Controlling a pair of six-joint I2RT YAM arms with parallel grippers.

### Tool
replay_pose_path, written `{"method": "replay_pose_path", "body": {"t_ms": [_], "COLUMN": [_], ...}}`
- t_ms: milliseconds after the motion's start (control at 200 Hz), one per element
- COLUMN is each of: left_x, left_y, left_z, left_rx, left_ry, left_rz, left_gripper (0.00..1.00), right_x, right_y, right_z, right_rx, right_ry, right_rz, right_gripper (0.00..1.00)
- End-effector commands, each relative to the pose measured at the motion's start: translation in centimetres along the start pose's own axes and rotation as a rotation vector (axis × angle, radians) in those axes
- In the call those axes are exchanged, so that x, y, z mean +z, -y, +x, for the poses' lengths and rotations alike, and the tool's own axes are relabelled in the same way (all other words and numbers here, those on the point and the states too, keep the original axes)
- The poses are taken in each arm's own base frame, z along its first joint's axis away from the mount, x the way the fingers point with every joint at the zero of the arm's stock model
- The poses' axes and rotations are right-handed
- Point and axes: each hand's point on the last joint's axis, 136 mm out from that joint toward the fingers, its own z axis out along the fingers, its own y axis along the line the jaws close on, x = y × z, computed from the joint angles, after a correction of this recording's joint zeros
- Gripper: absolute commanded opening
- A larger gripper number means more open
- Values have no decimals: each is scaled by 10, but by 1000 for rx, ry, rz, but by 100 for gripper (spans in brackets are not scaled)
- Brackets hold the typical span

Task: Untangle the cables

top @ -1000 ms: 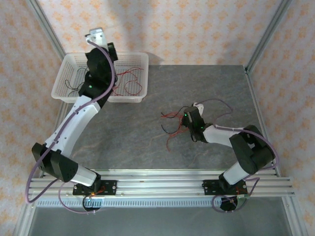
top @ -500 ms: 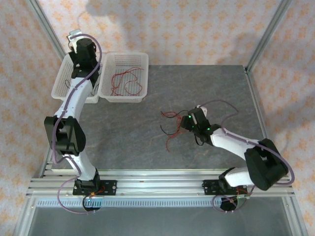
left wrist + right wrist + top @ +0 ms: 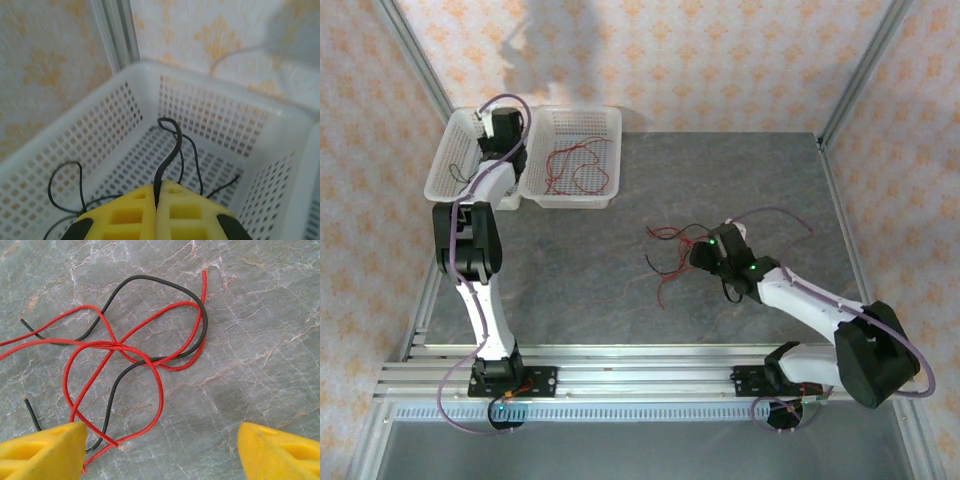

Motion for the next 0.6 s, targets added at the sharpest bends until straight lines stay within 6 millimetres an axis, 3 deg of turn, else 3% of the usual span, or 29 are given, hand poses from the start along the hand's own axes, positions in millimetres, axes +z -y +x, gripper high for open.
{"method": "replay_pose_path", "body": {"t_ms": [0,265,435,596], "left_x": [11,26,20,5], "left_y": [-3,-14,-10,-9], "left_z": [27,57,61,42], "left_rx": [0,-34,-83,-157], "left_ry": [-57,-156,-224,-261], "left_rz": [-25,-40,3,27], "left_gripper": [0,0,38,55], "right_x": [-11,-20,-20,-15], "right_y": [-5,-5,-3,4], "right_z": [-10,-11,-11,-1], "right_rx": [-2,0,13,19], "right_ry": [18,23,13,-52], "right_rz": [-17,-24,-6,49], "right_gripper": [78,78,78,79]}}
